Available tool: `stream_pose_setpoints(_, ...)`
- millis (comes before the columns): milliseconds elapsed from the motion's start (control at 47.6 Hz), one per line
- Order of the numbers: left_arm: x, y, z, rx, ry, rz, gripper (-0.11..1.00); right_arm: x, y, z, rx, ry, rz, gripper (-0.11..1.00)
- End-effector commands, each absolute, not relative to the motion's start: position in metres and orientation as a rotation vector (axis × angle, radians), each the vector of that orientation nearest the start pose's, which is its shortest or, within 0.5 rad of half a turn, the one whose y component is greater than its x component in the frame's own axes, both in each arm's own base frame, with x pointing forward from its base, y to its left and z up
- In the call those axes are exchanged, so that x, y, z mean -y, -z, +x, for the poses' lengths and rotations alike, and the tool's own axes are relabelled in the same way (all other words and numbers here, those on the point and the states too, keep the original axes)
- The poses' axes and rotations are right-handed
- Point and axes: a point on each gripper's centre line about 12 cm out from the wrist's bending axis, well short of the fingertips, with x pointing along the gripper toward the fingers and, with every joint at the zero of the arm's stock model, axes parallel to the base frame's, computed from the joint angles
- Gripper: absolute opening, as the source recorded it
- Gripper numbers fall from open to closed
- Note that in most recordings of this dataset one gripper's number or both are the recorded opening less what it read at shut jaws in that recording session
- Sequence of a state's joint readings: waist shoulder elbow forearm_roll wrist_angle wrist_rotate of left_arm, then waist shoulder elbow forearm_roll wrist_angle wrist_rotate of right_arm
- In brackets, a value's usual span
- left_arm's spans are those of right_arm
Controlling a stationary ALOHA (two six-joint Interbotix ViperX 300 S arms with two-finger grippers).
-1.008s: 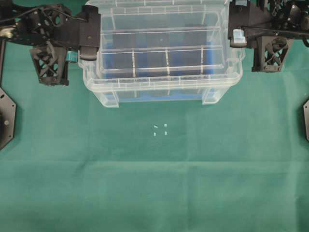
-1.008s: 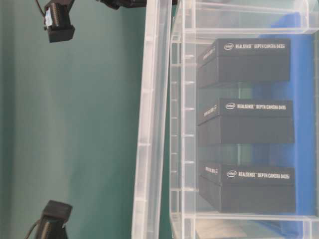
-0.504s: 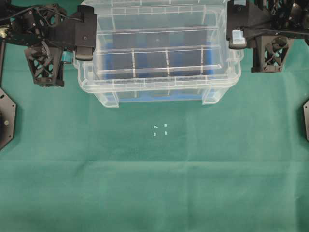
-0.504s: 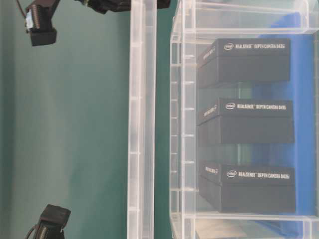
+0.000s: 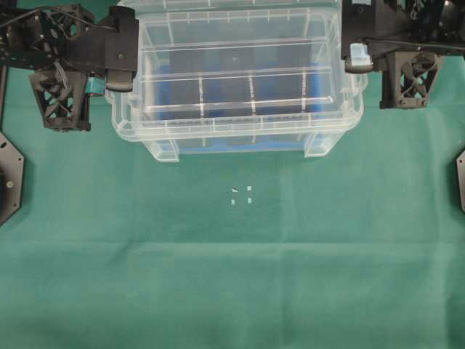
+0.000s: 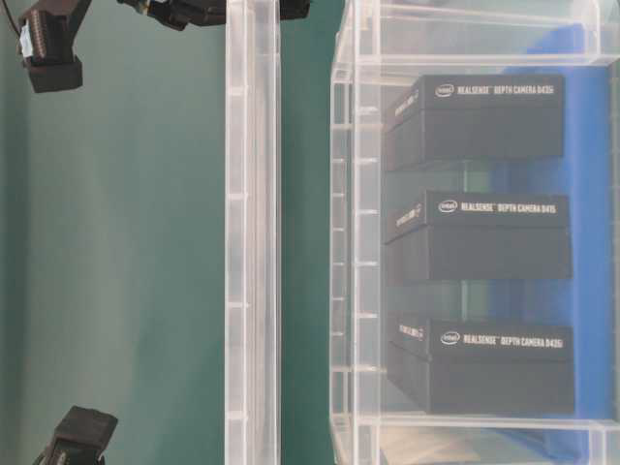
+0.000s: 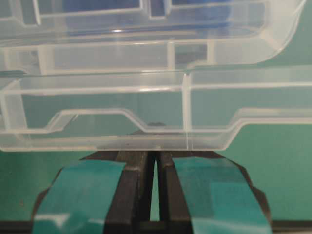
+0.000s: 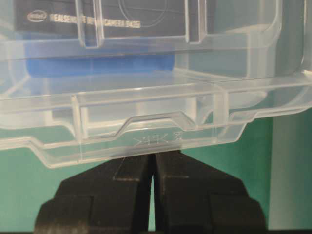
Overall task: Clamp the lid of the box with both arms, then lift and open it.
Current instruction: 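Lift the clamped lid upward off the box with both grippers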
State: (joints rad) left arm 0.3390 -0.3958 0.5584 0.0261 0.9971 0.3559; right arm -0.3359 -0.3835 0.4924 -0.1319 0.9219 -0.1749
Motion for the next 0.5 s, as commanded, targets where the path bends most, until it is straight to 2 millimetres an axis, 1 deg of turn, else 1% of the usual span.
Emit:
stream_pose_setpoints(0, -0.089, -0.297, 0.28, -1.095, -0.101, 0.16, 0.01, 0.094, -0.323, 0.298, -0.962, 0.233, -0.127, 0.0)
stream_pose_setpoints(189, -0.079, -0.295, 0.279, -1.119, -0.091, 0.13, 0.01, 0.082, -0.322, 0.3, -0.966, 0.224, -0.1, 0.0)
stream_pose_setpoints(273, -0.07, -0.295, 0.281, -1.12, -0.07, 0.134, 0.01, 0.076, -0.322, 0.3, -0.973, 0.218, -0.091, 0.0)
stream_pose_setpoints(483, -0.051, -0.294, 0.284, -1.117, -0.046, 0.122, 0.01, 0.051, -0.324, 0.302, -0.969, 0.188, -0.111, 0.0)
